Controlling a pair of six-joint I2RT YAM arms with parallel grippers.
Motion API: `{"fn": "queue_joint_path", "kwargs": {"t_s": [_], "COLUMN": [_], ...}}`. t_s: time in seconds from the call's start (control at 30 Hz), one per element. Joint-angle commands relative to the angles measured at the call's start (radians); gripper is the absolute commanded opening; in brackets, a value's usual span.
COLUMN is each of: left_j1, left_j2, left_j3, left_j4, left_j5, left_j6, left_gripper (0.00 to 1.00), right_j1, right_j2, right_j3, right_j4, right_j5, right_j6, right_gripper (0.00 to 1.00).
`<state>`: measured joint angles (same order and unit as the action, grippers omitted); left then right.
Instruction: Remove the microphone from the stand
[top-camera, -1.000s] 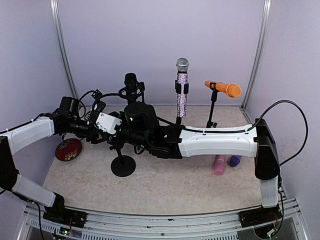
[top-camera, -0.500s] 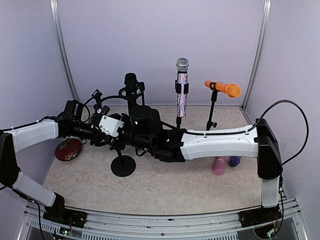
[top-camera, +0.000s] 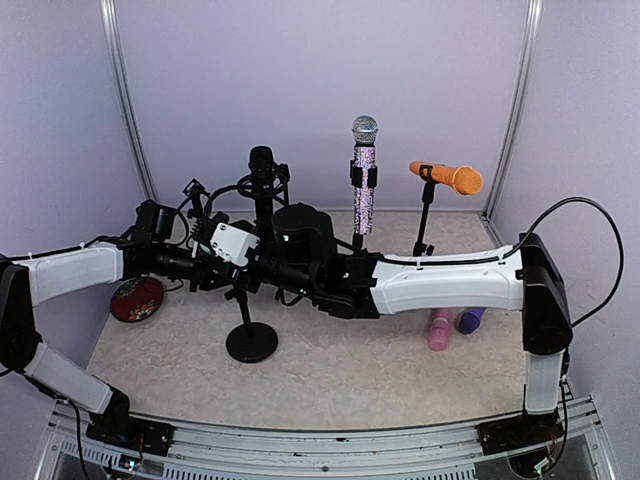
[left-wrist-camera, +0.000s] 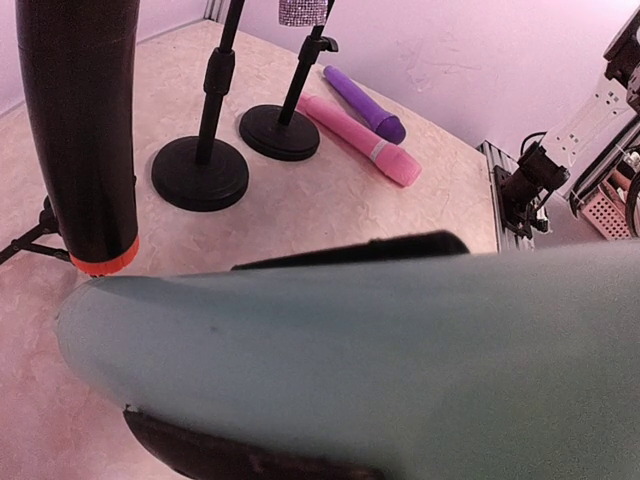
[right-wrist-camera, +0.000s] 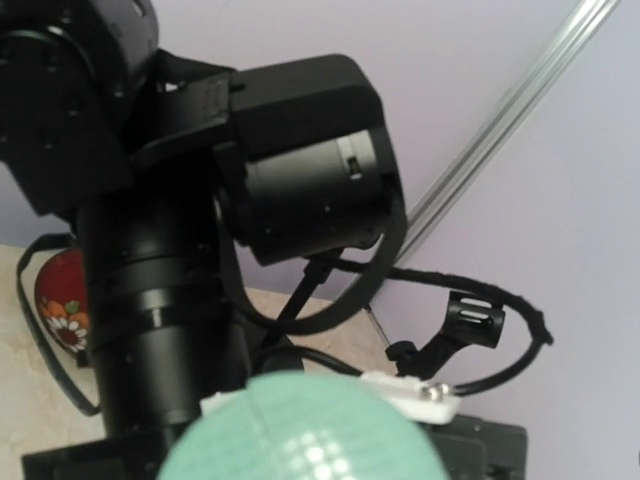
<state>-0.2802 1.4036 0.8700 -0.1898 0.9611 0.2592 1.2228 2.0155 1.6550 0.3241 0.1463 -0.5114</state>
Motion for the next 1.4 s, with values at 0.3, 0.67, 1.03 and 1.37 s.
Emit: {"fn": "queue_joint_path", "kwargs": {"t_s": [0.3,0.67,1.03,1.37], "left_j1": [0.151,0.205,0.233,0.301], "left_j2": [-0.001,0.049,0.077,0.167], "left_j3": [0.016,0.025,0.076,0.150], "left_j4": [-0.003,0.050,0.119,0.210], "left_j5": [-0.202,-0.340,-0.370,-0.357], "left_j6": [0.039,0.124,0.197,0.223], "left_gripper": [0.00,0.00,0.00,0.00], "right_j1": [0.054,0.110,0.142,0.142], "right_j2": [-0.191,-0.267,-0.377,-0.544], "right_j3": [-0.053,-0.082,-0.218,-0.565], "right_j4": [-0.004,0.002,-0.031,-0.169], "right_j5": [-0.110,-0.065,0.084,0.370], "right_j6": [-0.003,-0.016,0.037,0.264], "right_gripper": [0.00,0.00,0.00,0.00]}}
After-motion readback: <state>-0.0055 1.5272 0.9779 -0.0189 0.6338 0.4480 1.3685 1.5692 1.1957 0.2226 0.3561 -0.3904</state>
